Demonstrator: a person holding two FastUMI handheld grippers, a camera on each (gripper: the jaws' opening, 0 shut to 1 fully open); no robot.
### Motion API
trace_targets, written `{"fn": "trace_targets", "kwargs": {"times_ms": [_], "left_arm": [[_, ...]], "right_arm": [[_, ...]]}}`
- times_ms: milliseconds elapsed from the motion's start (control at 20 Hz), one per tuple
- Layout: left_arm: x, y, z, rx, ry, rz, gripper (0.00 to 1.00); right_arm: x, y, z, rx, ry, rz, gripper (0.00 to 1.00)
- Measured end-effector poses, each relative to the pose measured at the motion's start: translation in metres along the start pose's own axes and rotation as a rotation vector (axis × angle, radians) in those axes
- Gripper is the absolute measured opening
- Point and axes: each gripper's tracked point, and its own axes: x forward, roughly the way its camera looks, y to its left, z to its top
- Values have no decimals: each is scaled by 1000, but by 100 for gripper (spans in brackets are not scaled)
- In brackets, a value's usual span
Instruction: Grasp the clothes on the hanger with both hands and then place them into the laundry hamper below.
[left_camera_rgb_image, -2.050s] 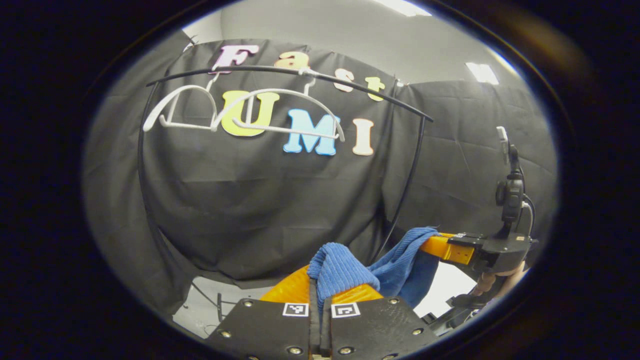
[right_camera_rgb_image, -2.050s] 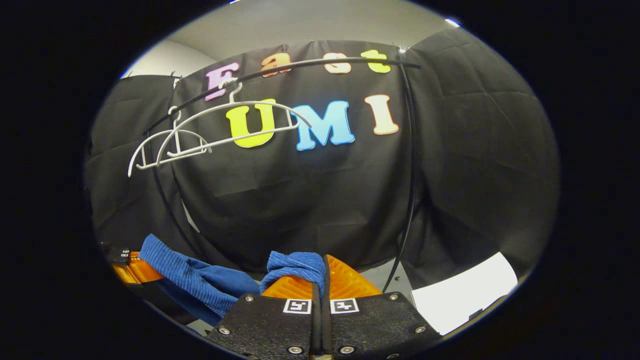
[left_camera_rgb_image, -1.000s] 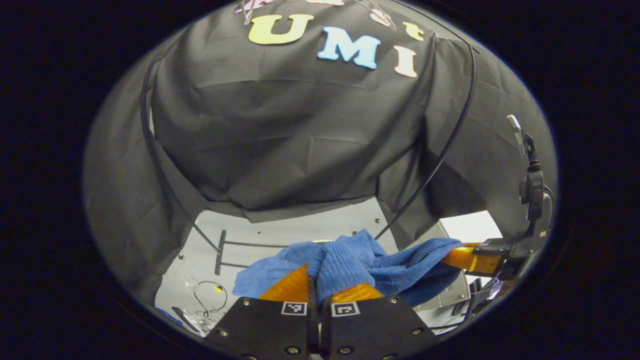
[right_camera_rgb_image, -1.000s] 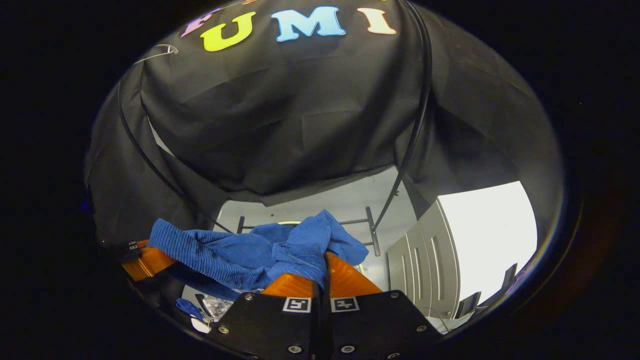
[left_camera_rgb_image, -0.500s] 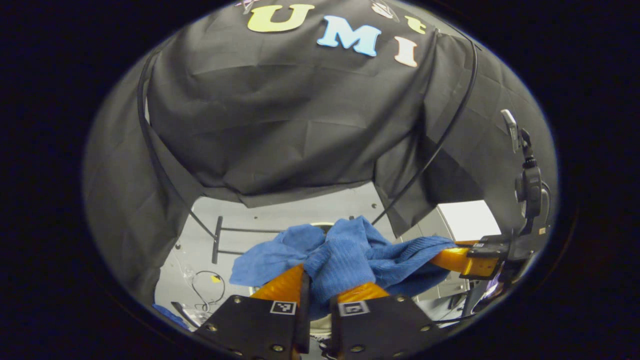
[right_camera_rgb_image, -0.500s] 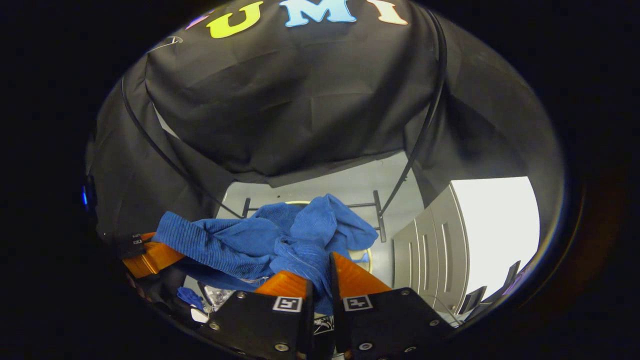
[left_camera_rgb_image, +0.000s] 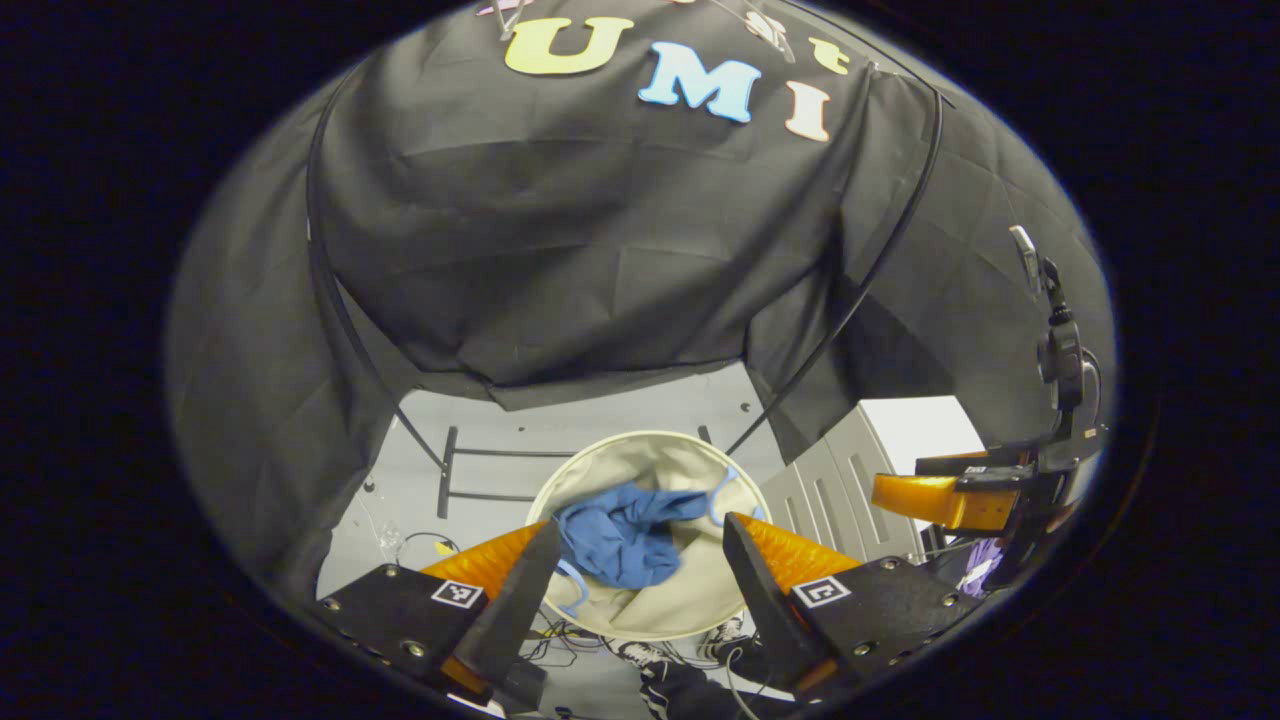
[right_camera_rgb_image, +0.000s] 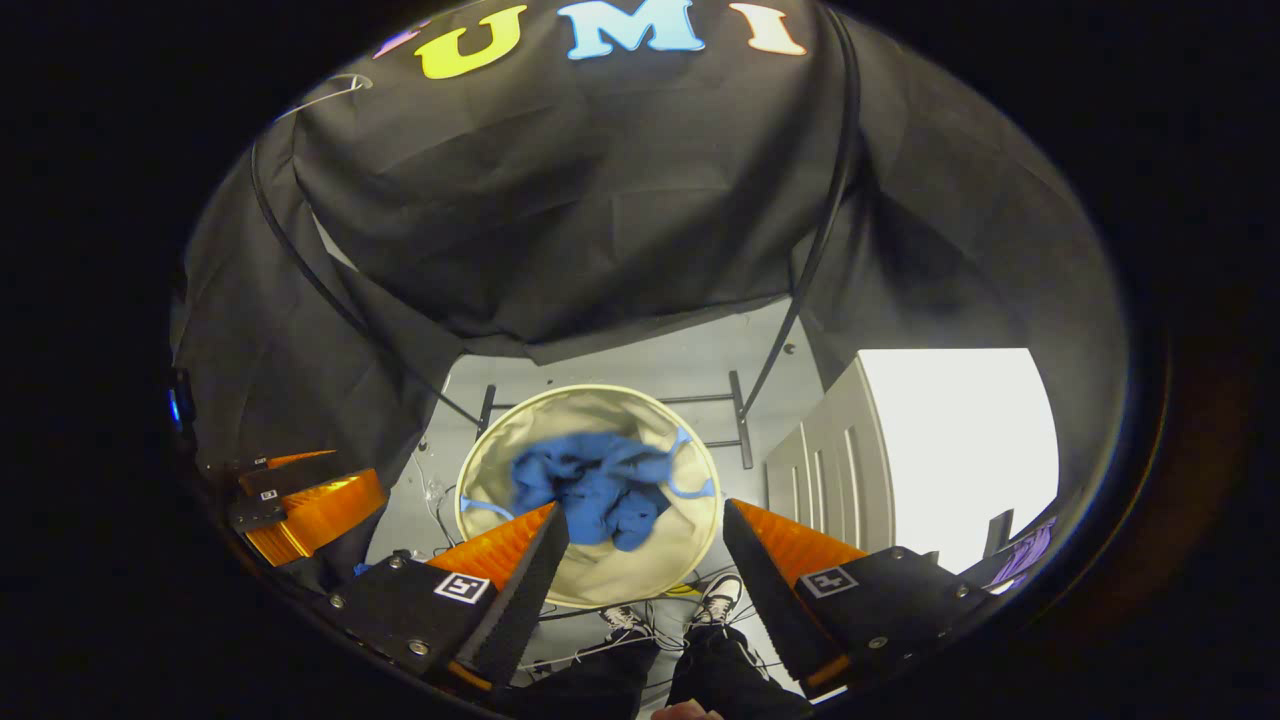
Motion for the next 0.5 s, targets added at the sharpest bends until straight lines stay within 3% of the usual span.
{"fn": "trace_targets", "kwargs": {"times_ms": [100, 150, 200, 250, 500], "left_arm": [[-16, -5, 15, 9, -37, -8, 95], [-25, -7, 24, 19, -59, -12, 94], [-34, -10, 33, 33, -82, -16, 96], [-43, -14, 46, 47, -107, -17, 95], [-87, -26, 115, 101, -263, 22, 94]], "right_arm": [[-20, -13, 21, 5, -62, -30, 92], [-31, -19, 31, 11, -100, -45, 96], [-42, -26, 43, 19, -138, -62, 92], [-54, -34, 51, 28, -174, -80, 96], [-112, -63, 98, 65, -351, -126, 96]]}}
